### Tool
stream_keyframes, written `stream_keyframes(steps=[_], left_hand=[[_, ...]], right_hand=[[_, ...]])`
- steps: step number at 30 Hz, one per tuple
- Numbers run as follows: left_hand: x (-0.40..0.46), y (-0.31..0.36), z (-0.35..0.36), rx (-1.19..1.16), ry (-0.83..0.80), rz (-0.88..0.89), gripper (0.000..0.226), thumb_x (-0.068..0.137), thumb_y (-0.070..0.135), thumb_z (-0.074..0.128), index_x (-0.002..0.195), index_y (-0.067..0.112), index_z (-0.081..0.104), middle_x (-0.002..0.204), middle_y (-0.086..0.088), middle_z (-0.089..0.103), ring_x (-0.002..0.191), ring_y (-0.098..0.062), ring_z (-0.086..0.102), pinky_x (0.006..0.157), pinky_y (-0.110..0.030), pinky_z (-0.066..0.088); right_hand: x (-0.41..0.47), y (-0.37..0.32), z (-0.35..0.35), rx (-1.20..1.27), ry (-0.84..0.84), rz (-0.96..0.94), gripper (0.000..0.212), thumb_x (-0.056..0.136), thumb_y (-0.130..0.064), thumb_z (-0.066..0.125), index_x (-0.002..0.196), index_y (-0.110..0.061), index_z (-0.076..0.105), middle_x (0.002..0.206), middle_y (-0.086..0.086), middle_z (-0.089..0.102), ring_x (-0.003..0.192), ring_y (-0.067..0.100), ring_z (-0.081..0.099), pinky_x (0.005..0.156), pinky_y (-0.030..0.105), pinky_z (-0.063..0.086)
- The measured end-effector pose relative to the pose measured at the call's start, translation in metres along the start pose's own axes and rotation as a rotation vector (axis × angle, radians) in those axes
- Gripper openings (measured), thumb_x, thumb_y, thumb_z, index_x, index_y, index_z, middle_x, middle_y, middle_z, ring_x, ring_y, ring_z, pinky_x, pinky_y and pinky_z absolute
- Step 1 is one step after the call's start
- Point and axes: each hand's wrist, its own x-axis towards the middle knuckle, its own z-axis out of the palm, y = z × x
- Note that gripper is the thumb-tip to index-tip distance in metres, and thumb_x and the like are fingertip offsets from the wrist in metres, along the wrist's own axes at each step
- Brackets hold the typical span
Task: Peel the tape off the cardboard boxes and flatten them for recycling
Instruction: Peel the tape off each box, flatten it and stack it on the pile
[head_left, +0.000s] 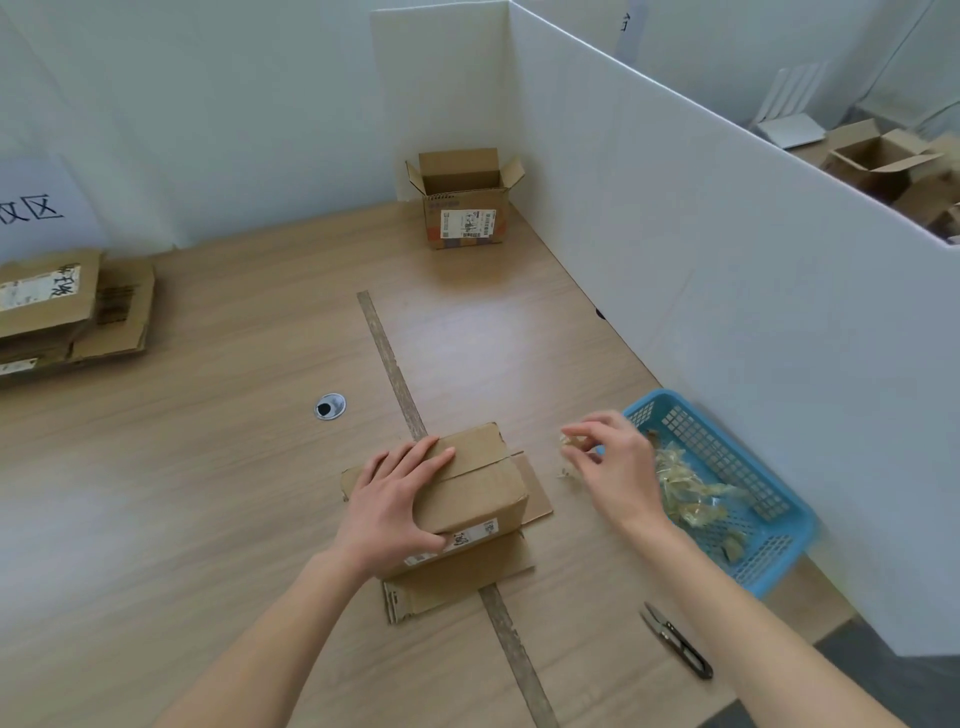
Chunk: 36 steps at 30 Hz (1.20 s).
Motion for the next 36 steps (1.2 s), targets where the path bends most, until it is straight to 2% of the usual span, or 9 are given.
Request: stream_keyframes(steps=[3, 8, 12, 15, 19, 22, 27, 33, 36], left_hand=[[0.001, 0.001, -0.001, 0.019, -0.014, -0.005, 0.107, 0.06, 0.069, 0.065, 0.155, 0.052, 0.018, 0.165, 0.027, 0.008, 0.152, -0.004, 0.011, 0.123, -0.031, 0.002], [0.001, 0.002, -0.001, 0.016, -0.014, -0.014, 0.108, 0.06, 0.068, 0.067, 0.156, 0.051, 0.019, 0.165, 0.026, 0.008, 0.152, -0.004, 0.011, 0.124, -0.033, 0.005], [0.001, 0.001, 0.001, 0.005, -0.02, -0.028, 0.108, 0.061, 0.067, 0.069, 0.155, 0.051, 0.02, 0.164, 0.028, 0.008, 0.152, -0.003, 0.009, 0.123, -0.032, 0.003], [-0.001, 0.002, 0.003, -0.012, 0.002, -0.041, 0.107, 0.059, 0.069, 0.068, 0.154, 0.052, 0.022, 0.163, 0.028, 0.009, 0.152, -0.001, 0.01, 0.123, -0.032, 0.004], [-0.004, 0.004, 0.005, -0.026, 0.026, -0.071, 0.107, 0.058, 0.069, 0.068, 0.154, 0.05, 0.027, 0.164, 0.027, 0.014, 0.151, 0.0, 0.011, 0.123, -0.034, 0.007], [-0.007, 0.007, 0.005, -0.034, 0.041, -0.094, 0.106, 0.058, 0.069, 0.068, 0.154, 0.049, 0.027, 0.163, 0.028, 0.013, 0.151, 0.001, 0.01, 0.124, -0.035, 0.01], [-0.013, 0.012, 0.006, -0.04, 0.057, -0.126, 0.107, 0.059, 0.07, 0.067, 0.156, 0.046, 0.028, 0.164, 0.025, 0.013, 0.15, 0.005, 0.005, 0.125, -0.04, 0.011], [-0.016, 0.013, 0.008, -0.011, 0.048, -0.137, 0.11, 0.059, 0.076, 0.062, 0.157, 0.045, 0.023, 0.165, 0.024, 0.007, 0.154, -0.002, 0.002, 0.126, -0.039, 0.002], [-0.016, 0.015, 0.006, -0.029, 0.015, -0.137, 0.108, 0.064, 0.09, 0.055, 0.157, 0.048, 0.019, 0.165, 0.027, -0.001, 0.154, 0.0, -0.006, 0.127, -0.039, -0.004]], right_hand=[[0.007, 0.033, -0.027, -0.037, 0.019, 0.068, 0.021, 0.088, -0.019, 0.078, 0.108, -0.013, 0.078, 0.123, -0.004, 0.049, 0.087, 0.007, 0.064, 0.088, 0.031, 0.057], [0.012, 0.086, -0.065, -0.276, 0.015, 0.119, 0.024, 0.092, -0.029, 0.073, 0.114, -0.02, 0.077, 0.102, -0.007, 0.06, 0.099, 0.013, 0.055, 0.082, 0.03, 0.043], [0.016, 0.105, -0.08, -0.279, 0.04, 0.123, 0.032, 0.089, -0.022, 0.076, 0.121, -0.02, 0.073, 0.096, -0.006, 0.073, 0.086, 0.014, 0.066, 0.087, 0.038, 0.055], [0.02, 0.117, -0.08, -0.302, 0.03, 0.109, 0.02, 0.093, -0.021, 0.073, 0.111, -0.013, 0.077, 0.11, 0.003, 0.075, 0.099, 0.02, 0.07, 0.096, 0.04, 0.055], [0.021, 0.125, -0.075, -0.367, -0.047, 0.122, 0.024, 0.099, -0.01, 0.059, 0.117, -0.01, 0.075, 0.142, 0.006, 0.059, 0.127, 0.027, 0.058, 0.108, 0.042, 0.043], [0.02, 0.124, -0.074, -0.364, -0.083, 0.115, 0.031, 0.099, -0.002, 0.052, 0.124, -0.007, 0.071, 0.145, 0.008, 0.057, 0.132, 0.028, 0.054, 0.113, 0.044, 0.041], [0.02, 0.12, -0.074, -0.356, -0.104, 0.115, 0.033, 0.102, -0.01, 0.053, 0.132, -0.006, 0.065, 0.149, 0.006, 0.053, 0.136, 0.026, 0.05, 0.114, 0.042, 0.038], [0.019, 0.114, -0.074, -0.382, -0.2, 0.109, 0.046, 0.104, -0.02, 0.05, 0.148, -0.006, 0.048, 0.16, 0.006, 0.038, 0.15, 0.021, 0.03, 0.122, 0.039, 0.024], [0.015, 0.094, -0.061, -0.35, -0.223, 0.021, 0.046, 0.103, -0.024, 0.052, 0.148, -0.018, 0.051, 0.155, -0.002, 0.045, 0.145, 0.015, 0.037, 0.113, 0.035, 0.035]])
